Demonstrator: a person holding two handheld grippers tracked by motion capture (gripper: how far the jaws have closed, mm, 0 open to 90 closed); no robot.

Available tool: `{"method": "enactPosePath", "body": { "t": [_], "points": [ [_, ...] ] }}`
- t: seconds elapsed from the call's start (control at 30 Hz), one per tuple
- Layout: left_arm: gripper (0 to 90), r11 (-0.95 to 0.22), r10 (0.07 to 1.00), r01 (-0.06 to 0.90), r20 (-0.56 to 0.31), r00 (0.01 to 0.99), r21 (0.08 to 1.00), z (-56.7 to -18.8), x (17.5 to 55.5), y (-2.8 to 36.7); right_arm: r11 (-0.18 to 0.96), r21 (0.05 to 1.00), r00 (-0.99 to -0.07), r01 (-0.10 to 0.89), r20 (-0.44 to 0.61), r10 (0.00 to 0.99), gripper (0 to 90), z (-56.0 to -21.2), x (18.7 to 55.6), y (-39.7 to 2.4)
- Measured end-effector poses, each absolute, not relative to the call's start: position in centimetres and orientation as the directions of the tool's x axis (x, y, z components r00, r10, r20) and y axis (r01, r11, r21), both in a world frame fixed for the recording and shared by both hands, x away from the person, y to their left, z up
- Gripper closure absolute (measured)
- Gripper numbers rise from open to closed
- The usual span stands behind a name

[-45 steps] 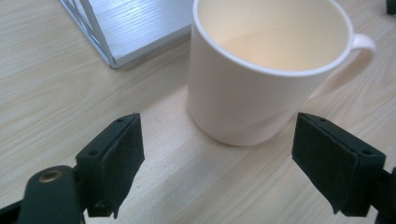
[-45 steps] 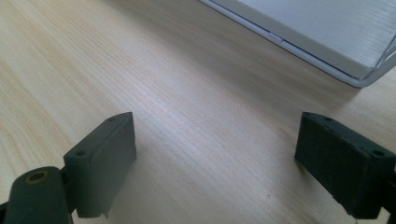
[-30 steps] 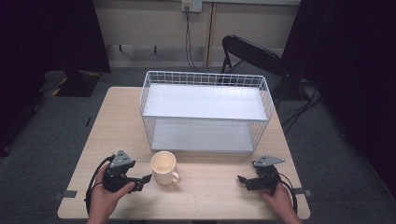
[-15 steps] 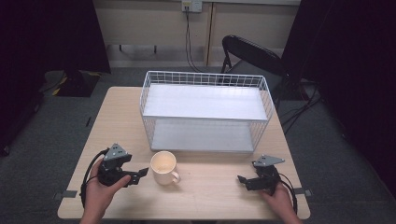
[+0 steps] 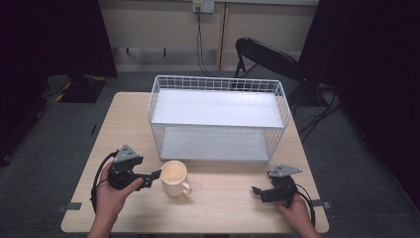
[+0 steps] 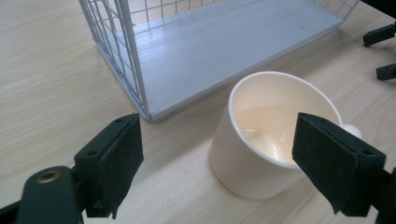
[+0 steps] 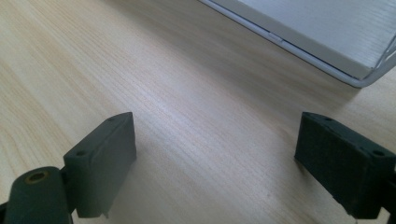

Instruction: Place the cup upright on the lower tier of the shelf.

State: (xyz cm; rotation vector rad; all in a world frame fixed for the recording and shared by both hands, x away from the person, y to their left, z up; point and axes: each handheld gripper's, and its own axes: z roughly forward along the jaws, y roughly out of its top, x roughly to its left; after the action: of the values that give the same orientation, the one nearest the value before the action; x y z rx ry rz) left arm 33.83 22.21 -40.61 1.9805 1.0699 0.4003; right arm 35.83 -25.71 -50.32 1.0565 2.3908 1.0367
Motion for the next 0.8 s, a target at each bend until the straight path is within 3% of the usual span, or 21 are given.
{"method": "enactPosePath", "body": {
  "t": [0.47,0.8],
  "points": [
    [17.4,-0.286,0.818,0.543,-0.094,0.568,0.789,-41.5,35.2,20.4,0.461,0.731,-0.671,0.503,-0.005,0.741,11.8,-50.3,35.8,-25.7],
    [33.6,-0.283,0.824,0.54,-0.087,0.56,0.793,-43.0,35.5,19.8,0.461,0.732,-0.672,0.502,-0.006,0.741,11.8,-50.3,35.8,-25.7]
  ]
}}
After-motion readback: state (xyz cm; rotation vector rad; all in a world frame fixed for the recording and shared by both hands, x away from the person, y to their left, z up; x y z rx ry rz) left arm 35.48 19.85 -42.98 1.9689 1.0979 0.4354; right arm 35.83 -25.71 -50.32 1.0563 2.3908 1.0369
